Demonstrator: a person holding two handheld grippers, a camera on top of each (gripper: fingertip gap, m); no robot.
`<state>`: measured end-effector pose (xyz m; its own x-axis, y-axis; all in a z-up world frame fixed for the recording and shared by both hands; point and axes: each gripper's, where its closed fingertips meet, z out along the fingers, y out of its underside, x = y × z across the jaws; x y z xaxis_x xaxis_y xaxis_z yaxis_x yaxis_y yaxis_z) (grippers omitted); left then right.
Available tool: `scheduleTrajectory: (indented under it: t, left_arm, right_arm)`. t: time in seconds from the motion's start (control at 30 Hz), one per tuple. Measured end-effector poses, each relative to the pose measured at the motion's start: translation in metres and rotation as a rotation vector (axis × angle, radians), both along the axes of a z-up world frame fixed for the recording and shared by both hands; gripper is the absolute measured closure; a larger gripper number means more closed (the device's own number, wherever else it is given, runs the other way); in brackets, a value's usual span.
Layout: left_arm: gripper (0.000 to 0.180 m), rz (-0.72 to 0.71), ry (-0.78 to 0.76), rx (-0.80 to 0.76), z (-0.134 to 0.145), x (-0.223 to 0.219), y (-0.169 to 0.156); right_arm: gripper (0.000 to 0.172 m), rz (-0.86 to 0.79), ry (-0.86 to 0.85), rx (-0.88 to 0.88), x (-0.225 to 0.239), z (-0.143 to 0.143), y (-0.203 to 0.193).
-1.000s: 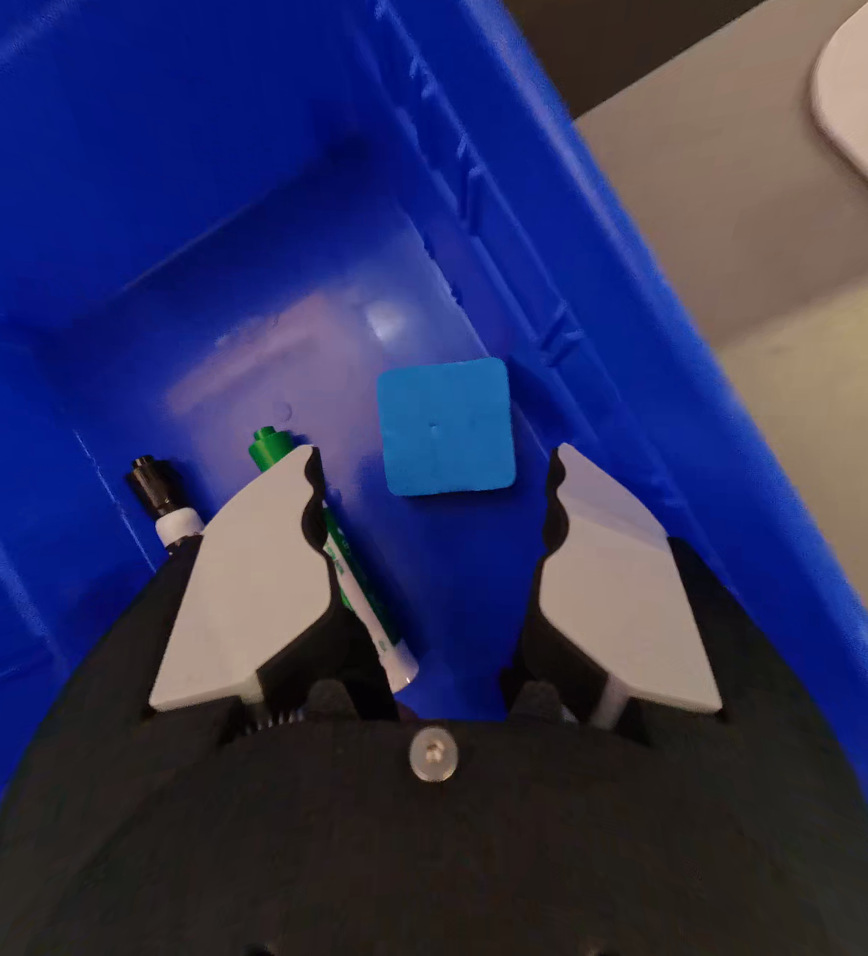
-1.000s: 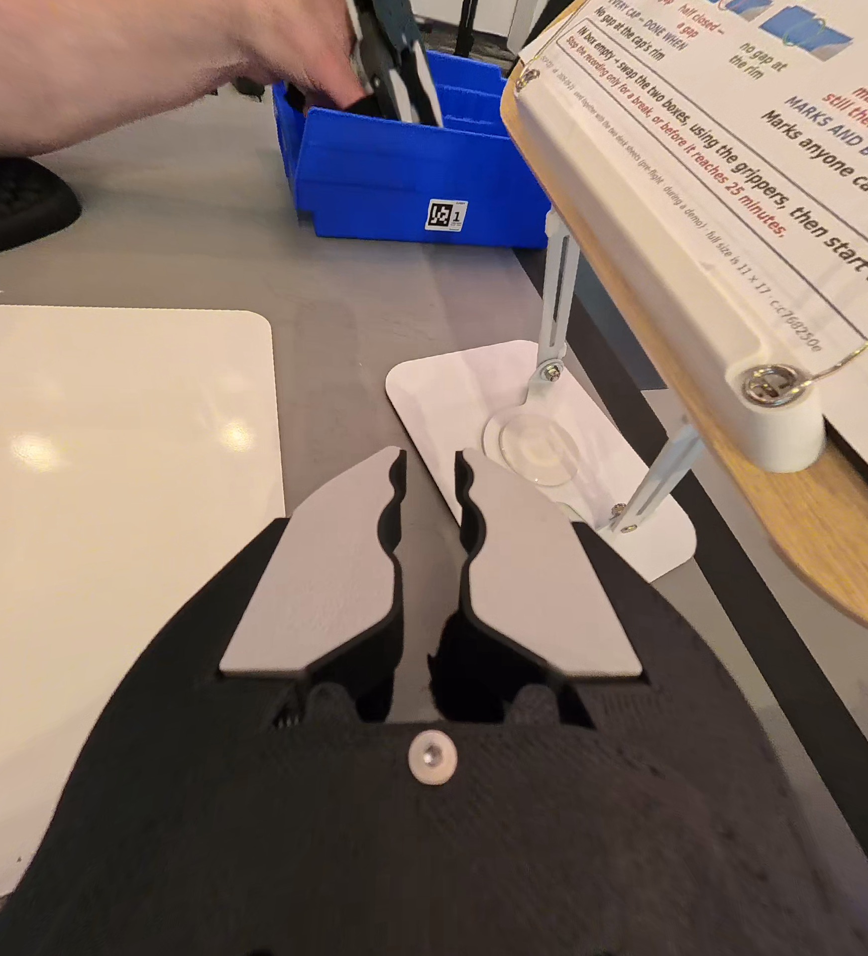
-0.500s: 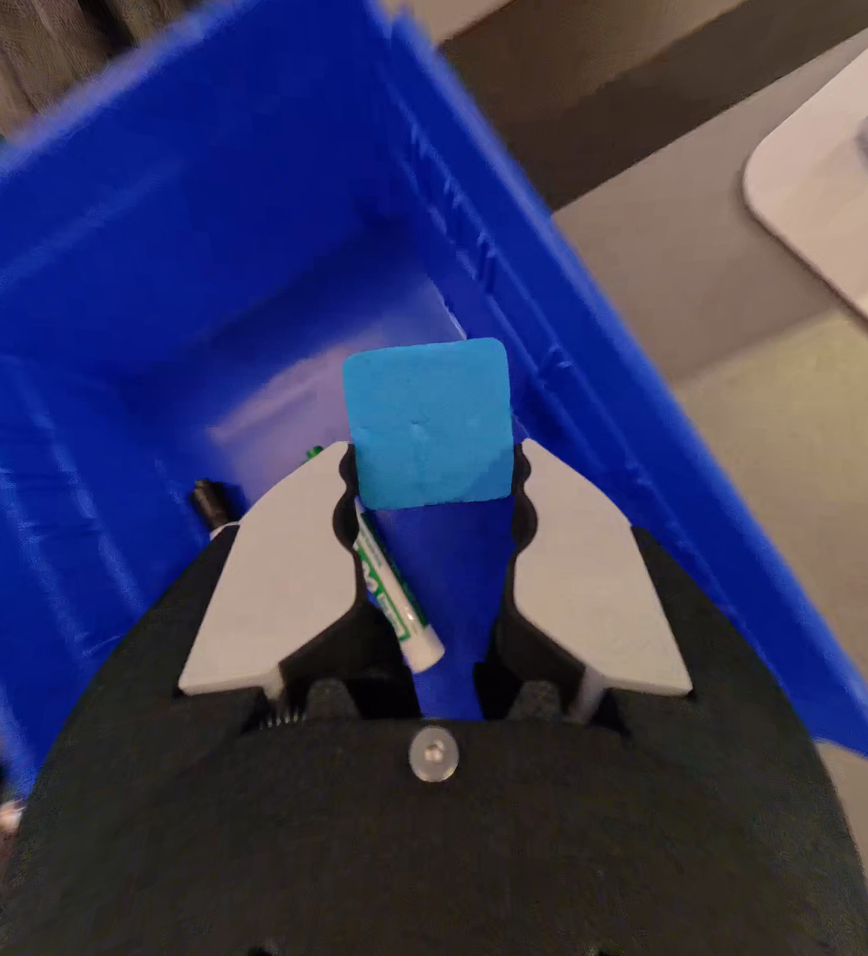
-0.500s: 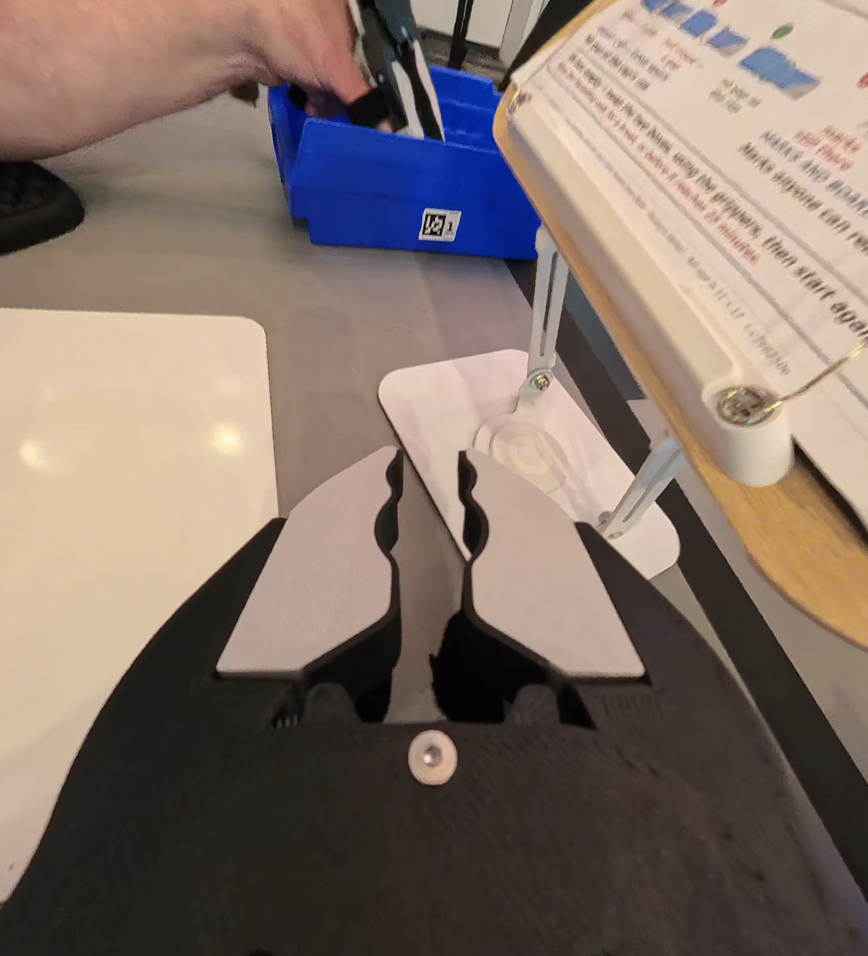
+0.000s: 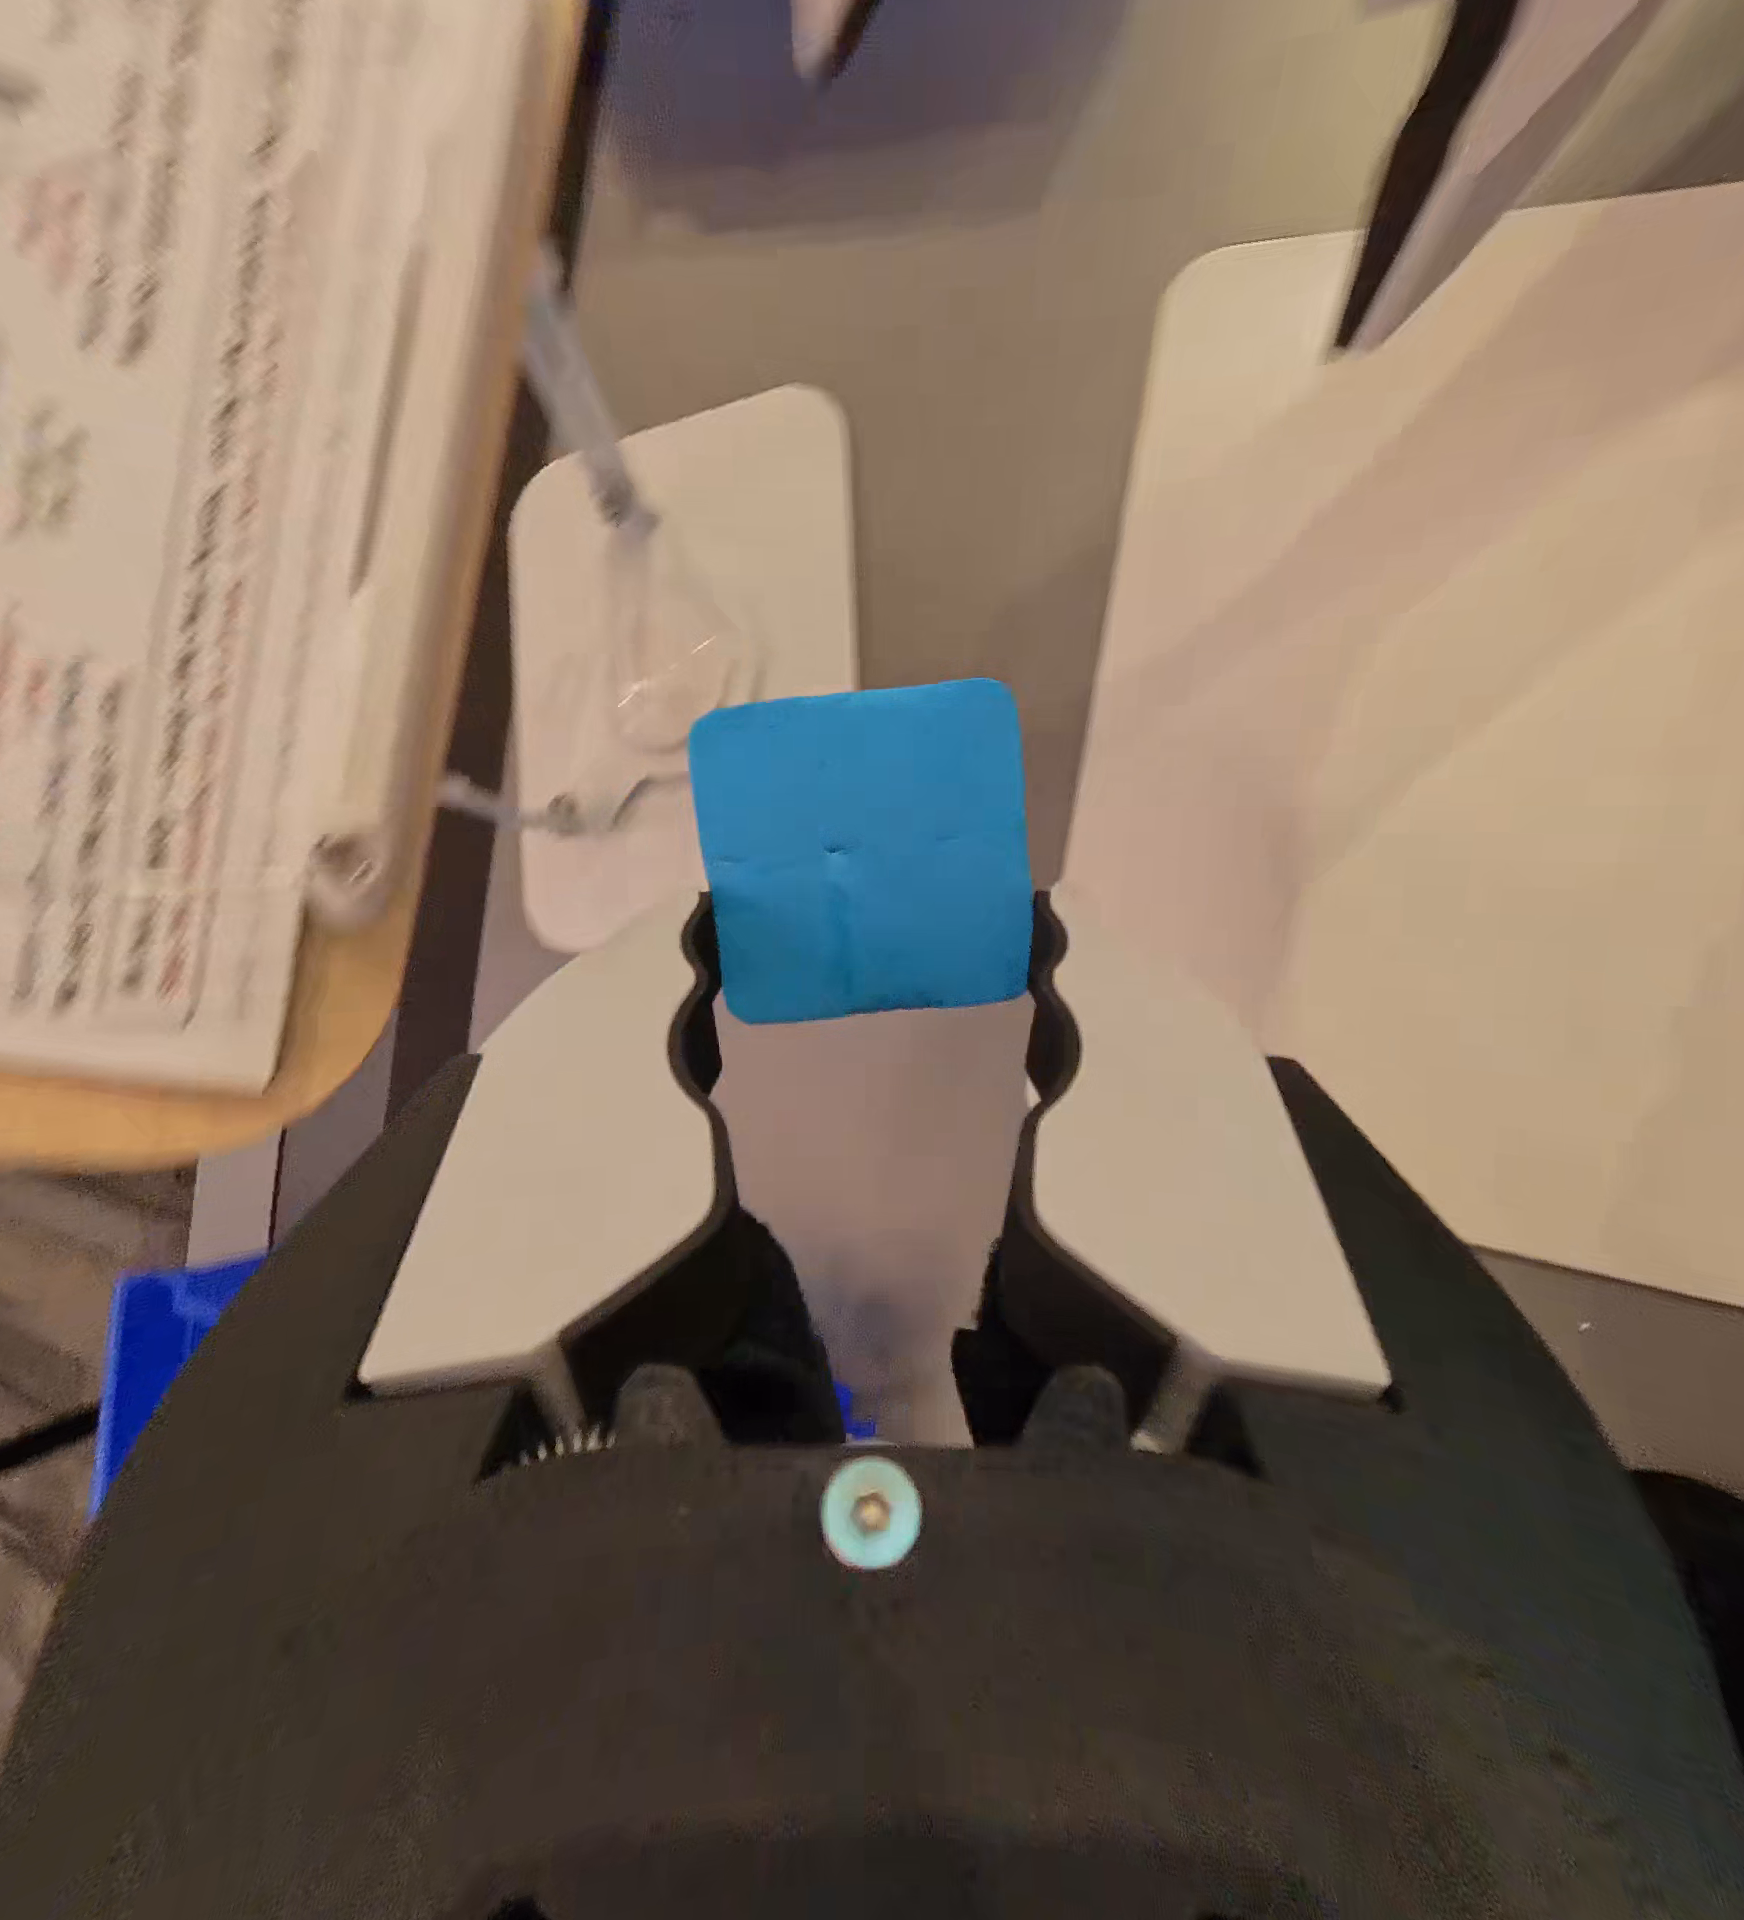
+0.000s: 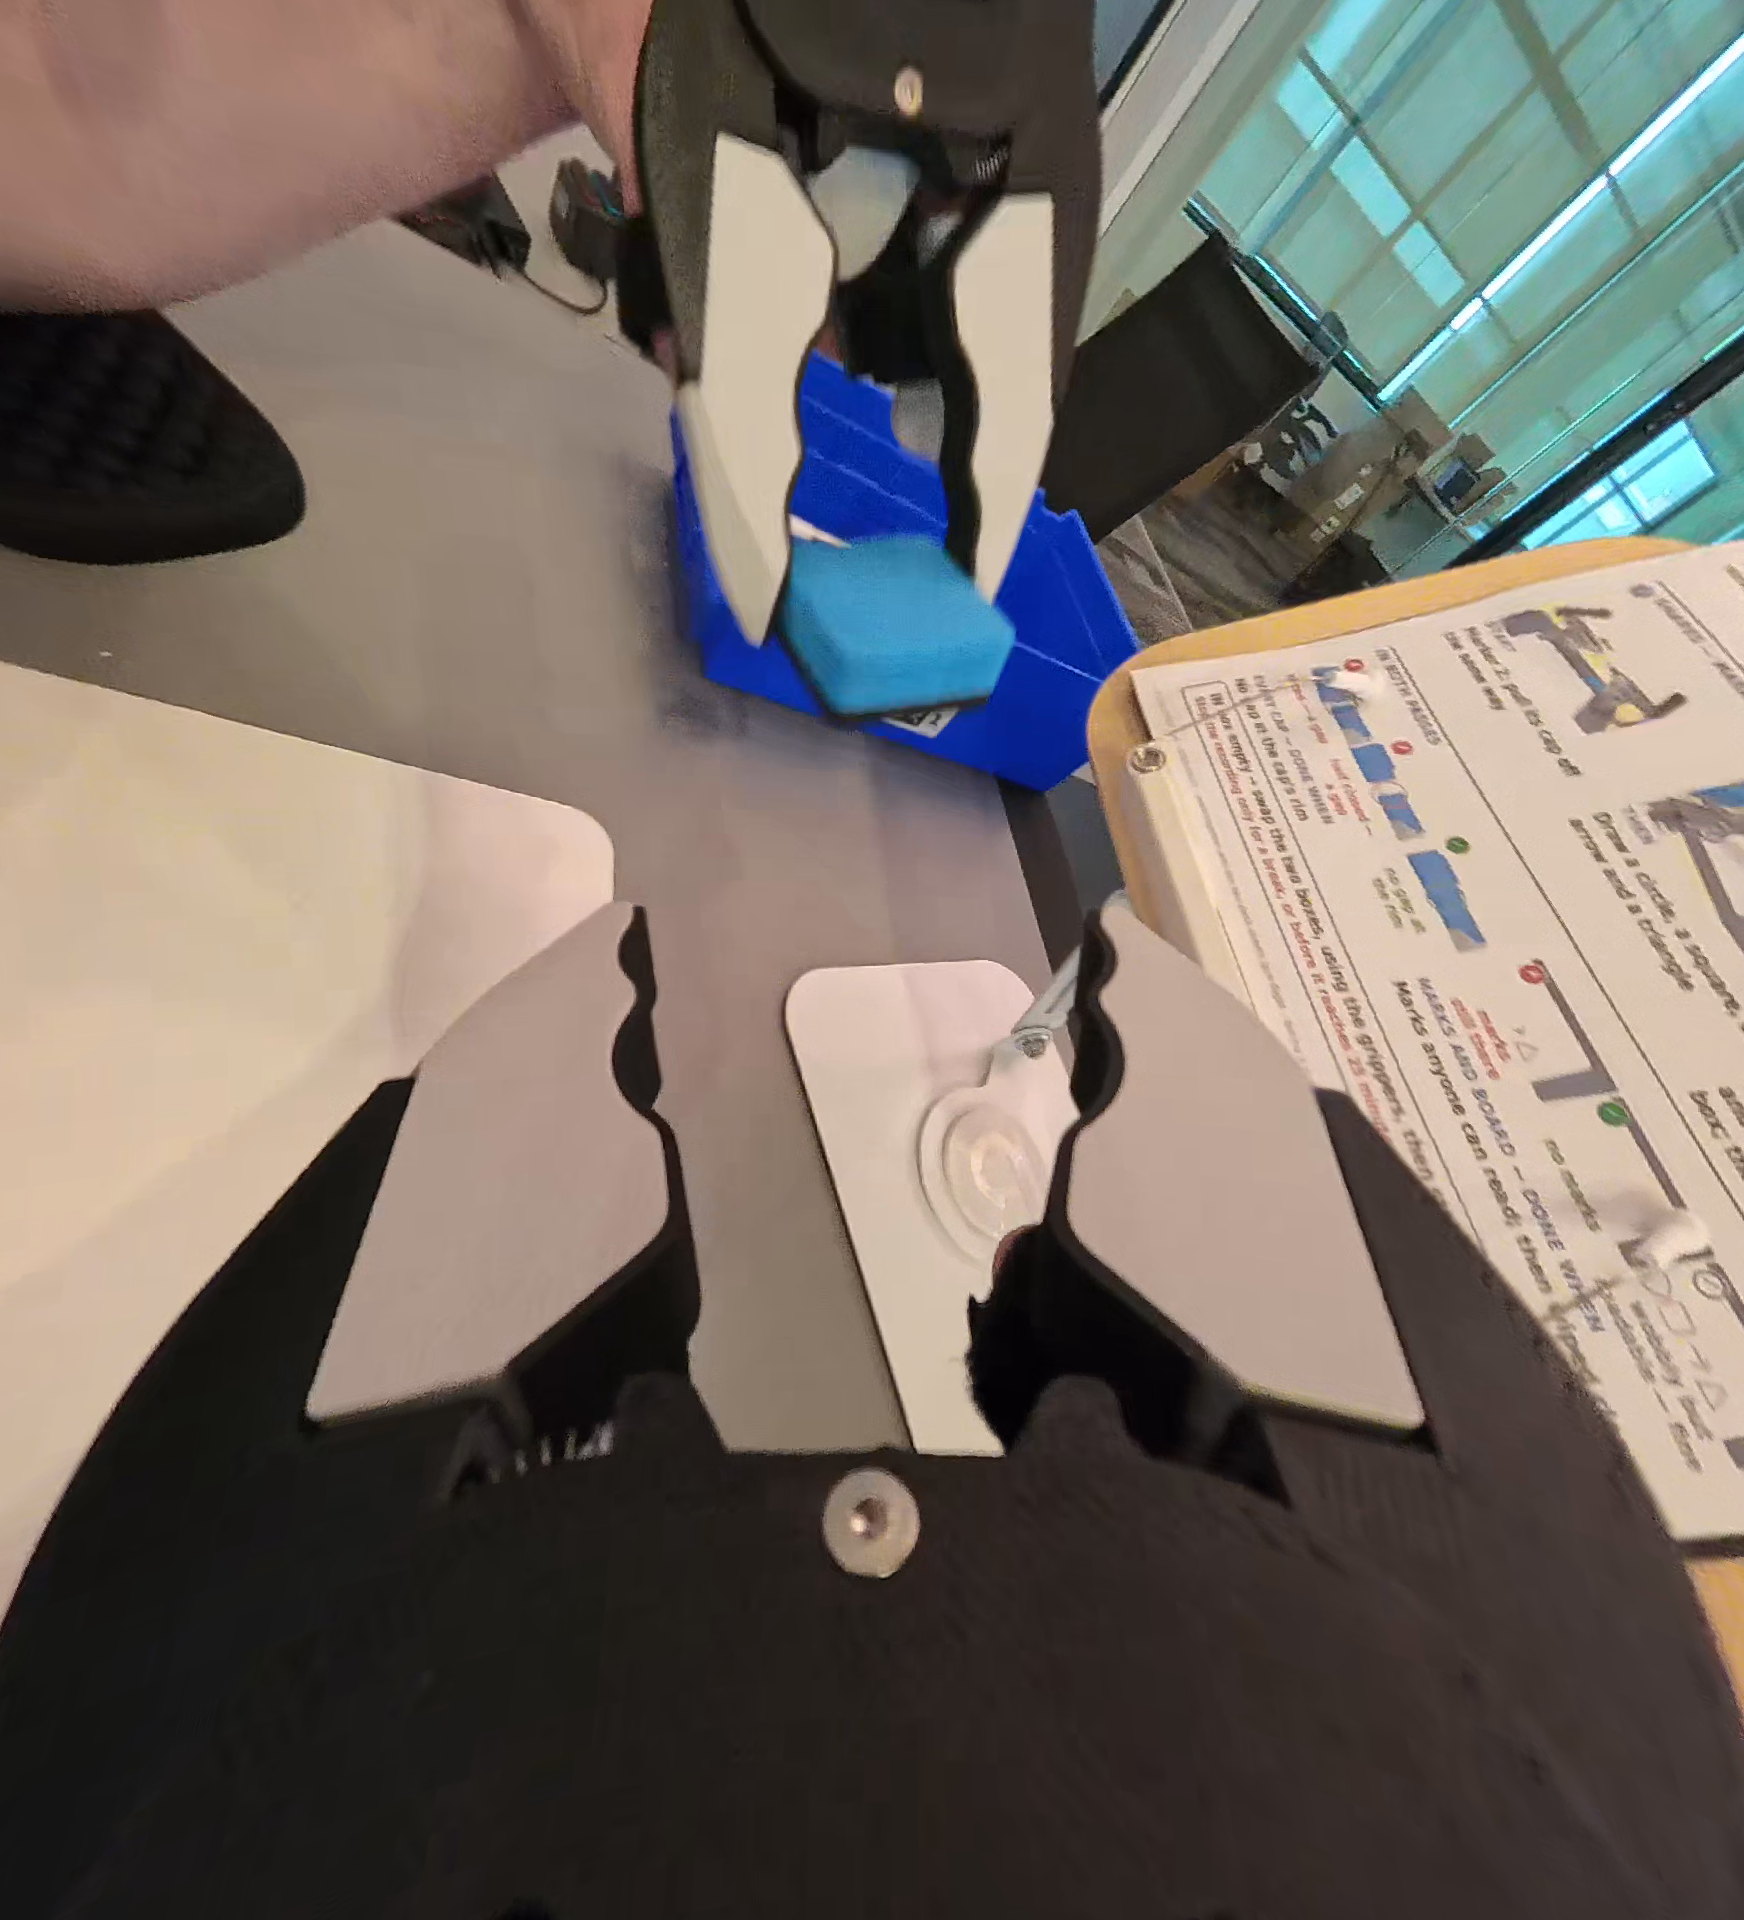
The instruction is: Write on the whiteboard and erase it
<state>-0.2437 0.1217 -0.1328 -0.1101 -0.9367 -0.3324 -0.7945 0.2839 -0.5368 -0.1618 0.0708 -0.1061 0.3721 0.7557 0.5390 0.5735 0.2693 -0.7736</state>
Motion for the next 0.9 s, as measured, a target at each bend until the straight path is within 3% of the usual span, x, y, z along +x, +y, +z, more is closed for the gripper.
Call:
scheduleTrajectory:
  t: [0.03,0.17,0.33,0.5,0.77,0.9]
  left_arm:
    - [0.123,-0.038,0.015,-0.002,-0.006,0.011,-0.012]
    - [0.123,-0.114,0.050,-0.018,-0.022,0.039,-0.040]
    - [0.123,-0.147,0.108,0.001,-0.042,0.056,-0.053]
    - [0.123,-0.175,0.110,0.003,-0.045,0.064,-0.062]
    - [0.120,-0.126,0.067,0.032,-0.039,0.072,-0.057]
    - [0.120,-0.069,0.010,0.047,-0.019,0.062,-0.042]
  right_arm:
    - [0.092,0.004,-0.018,0.001,-0.004,-0.003,-0.001]
    - [0.091,0.001,-0.145,-0.019,-0.012,-0.028,-0.002]
    - [0.094,0.017,-0.248,-0.044,-0.020,-0.049,-0.006]
    - [0.108,0.000,-0.331,-0.080,-0.020,-0.068,-0.005]
    - [0.111,-0.007,-0.322,-0.109,-0.007,-0.066,-0.003]
    - [0.111,-0.058,-0.311,-0.162,0.033,-0.055,0.002]
